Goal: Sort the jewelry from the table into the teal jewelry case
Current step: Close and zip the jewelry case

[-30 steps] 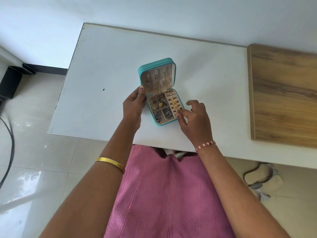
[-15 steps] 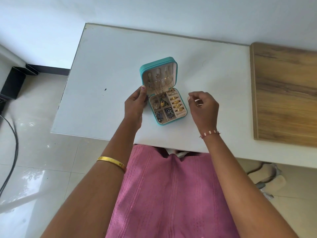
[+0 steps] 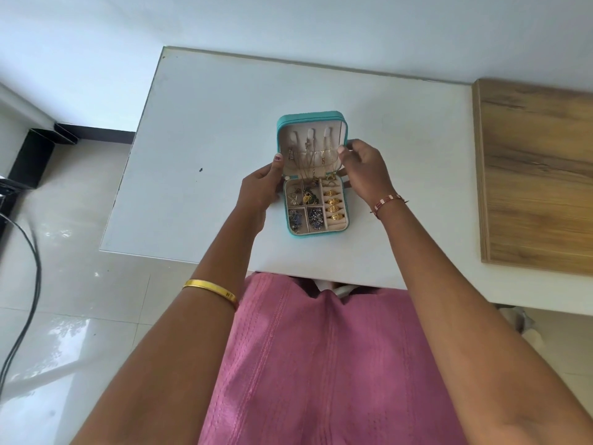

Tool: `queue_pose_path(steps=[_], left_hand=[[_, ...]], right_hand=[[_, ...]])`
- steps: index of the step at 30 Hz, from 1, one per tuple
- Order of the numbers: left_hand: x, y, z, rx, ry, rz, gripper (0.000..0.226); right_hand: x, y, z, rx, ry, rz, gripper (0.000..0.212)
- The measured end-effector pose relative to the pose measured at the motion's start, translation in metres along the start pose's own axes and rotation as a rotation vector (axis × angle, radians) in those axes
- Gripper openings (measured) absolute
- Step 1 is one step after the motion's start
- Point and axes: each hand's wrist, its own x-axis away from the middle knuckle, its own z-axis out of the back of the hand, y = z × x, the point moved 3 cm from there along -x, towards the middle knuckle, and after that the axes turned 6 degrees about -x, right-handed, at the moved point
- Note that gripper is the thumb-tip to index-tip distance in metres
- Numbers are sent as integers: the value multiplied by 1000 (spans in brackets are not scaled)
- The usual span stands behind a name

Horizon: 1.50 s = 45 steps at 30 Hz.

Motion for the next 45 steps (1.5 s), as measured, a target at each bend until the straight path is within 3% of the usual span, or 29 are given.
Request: queue_pose_path(steps=[8, 21, 27, 35, 43, 45], left_hand=[[6, -9, -6, -222, -14, -123, 31], [6, 1, -22, -301, 51, -140, 20], [17, -11, -17, -354, 100, -195, 20], [32, -31, -9, -198, -59, -151, 29], [35, -32, -9, -205, -92, -140, 38], [34, -33, -9, -208, -80, -140, 36]], right_hand=[[19, 21, 14, -67, 93, -31, 23], [26, 21, 31, -161, 97, -47, 18], [52, 33, 30, -246, 88, -52, 26], [76, 40, 25, -410, 93, -64, 51], [96, 46, 21, -558, 137, -163, 37], [99, 42, 19, -490, 135, -130, 34]])
